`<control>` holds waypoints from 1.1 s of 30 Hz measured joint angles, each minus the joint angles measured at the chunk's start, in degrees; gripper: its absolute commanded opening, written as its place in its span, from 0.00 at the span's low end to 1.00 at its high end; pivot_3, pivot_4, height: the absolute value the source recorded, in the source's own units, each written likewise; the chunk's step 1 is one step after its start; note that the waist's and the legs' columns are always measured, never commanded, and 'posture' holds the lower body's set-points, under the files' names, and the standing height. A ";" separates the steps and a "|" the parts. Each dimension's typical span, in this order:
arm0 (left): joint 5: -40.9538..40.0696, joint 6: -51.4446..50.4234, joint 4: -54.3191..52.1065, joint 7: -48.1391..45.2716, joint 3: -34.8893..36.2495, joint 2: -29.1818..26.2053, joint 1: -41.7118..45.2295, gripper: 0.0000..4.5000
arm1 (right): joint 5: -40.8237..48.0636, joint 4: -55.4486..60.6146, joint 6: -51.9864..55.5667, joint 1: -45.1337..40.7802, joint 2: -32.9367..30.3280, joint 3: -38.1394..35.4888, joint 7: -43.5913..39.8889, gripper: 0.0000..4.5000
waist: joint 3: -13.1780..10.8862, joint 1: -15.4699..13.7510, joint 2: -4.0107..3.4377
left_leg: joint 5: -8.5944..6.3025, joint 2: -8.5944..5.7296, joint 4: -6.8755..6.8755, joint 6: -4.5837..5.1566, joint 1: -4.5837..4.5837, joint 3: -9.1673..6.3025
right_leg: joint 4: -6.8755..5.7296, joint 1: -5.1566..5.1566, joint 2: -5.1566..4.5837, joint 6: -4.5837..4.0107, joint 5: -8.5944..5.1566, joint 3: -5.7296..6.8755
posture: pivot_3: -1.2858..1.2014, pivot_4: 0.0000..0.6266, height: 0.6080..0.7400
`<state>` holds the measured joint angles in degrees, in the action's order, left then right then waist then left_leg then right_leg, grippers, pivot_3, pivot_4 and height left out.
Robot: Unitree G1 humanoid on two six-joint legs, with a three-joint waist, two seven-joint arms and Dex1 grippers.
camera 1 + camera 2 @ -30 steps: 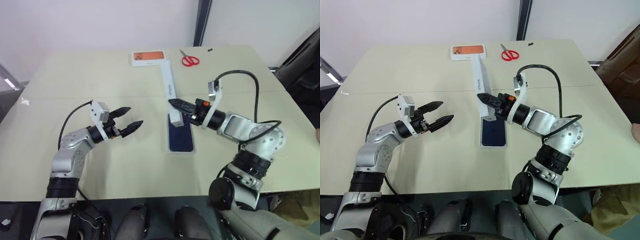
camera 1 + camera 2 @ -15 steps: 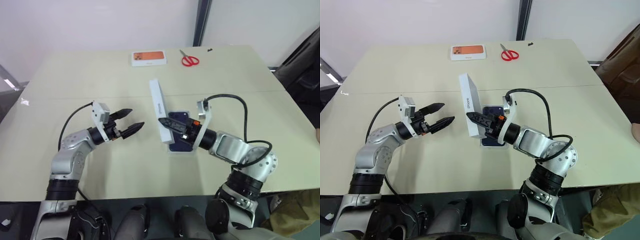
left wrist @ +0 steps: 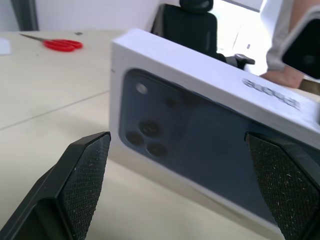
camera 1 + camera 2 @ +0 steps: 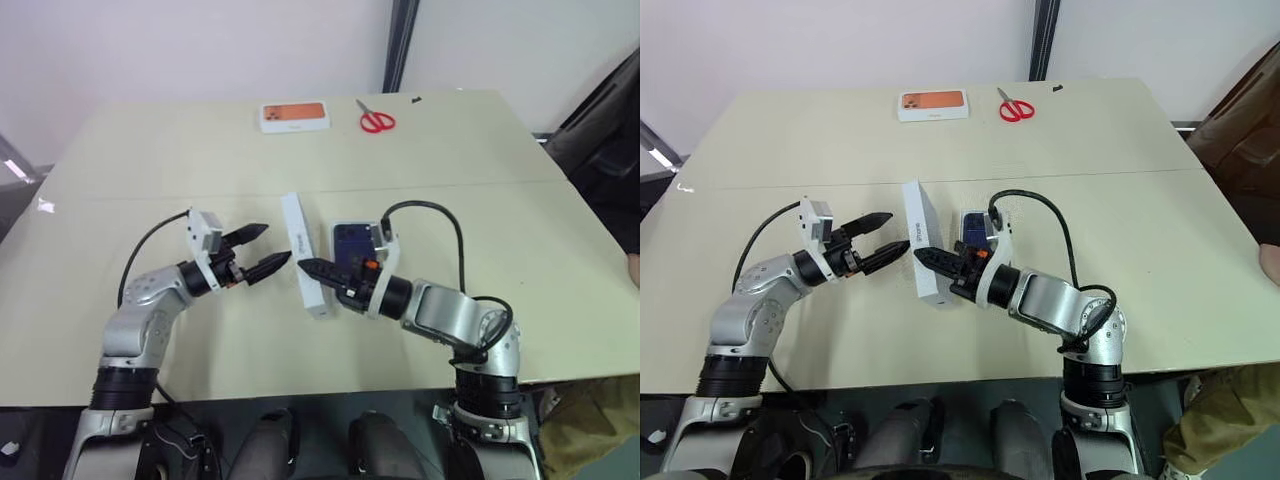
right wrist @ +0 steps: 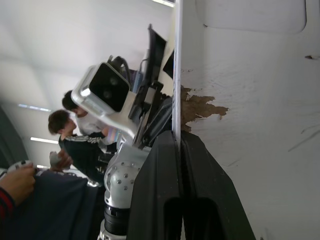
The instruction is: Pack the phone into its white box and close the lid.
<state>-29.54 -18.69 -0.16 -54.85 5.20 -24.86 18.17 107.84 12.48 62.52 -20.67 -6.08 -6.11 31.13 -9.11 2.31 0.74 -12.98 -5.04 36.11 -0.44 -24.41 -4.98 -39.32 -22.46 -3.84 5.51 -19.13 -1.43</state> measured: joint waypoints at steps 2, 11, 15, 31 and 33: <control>-0.24 -0.46 -0.54 -0.34 -0.03 -0.09 -0.51 0.73 | -0.06 -1.29 -1.49 0.78 -2.09 1.10 -1.15 0.00 | 0.00 0.09 0.00 | -0.01 0.01 0.00 0.02 0.01 0.01 | 0.03 0.02 0.01 0.00 0.00 0.00 | 0.52 0.24 0.95; 0.65 -0.25 -0.66 -1.57 -2.88 0.58 -3.02 0.01 | -3.01 -3.05 -5.48 2.18 -5.07 3.74 -7.85 0.00 | 0.00 -0.05 0.00 | -0.04 0.01 0.04 0.06 0.02 0.01 | 0.08 0.10 0.01 0.00 0.00 0.00 | 0.52 0.24 0.95; 2.85 1.60 -0.32 0.30 -6.14 4.61 -2.70 0.01 | -8.83 -3.66 -7.96 0.02 -5.97 3.57 -11.67 0.00 | 0.01 -0.27 0.00 | -0.04 0.01 0.07 0.07 0.03 0.01 | 0.09 0.13 0.02 0.00 0.00 0.01 | 0.52 0.24 0.95; 5.72 4.50 4.38 2.89 -8.88 10.00 0.22 0.00 | -22.90 0.83 -9.75 0.72 -16.56 0.81 -21.00 0.74 | 0.01 -1.10 0.01 | -0.05 0.00 0.08 0.09 0.01 0.03 | 0.11 0.13 0.02 0.00 0.00 0.01 | 0.52 0.24 0.95; 6.19 4.57 4.78 3.17 -9.42 11.25 0.86 0.00 | -26.26 0.92 -11.32 0.70 -18.96 -1.30 -23.52 0.74 | 0.01 -1.41 0.01 | -0.05 0.00 0.11 0.09 0.01 0.05 | 0.12 0.15 0.02 0.01 0.00 0.01 | 0.52 0.24 0.95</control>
<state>-23.35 -14.12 4.62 -51.68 -4.21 -13.61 19.04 81.59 13.41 51.20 -19.98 -25.05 -7.41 7.61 -9.11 0.90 0.75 -13.03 -5.03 36.22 -0.35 -24.41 -4.93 -39.20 -22.31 -3.82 5.52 -19.13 -1.42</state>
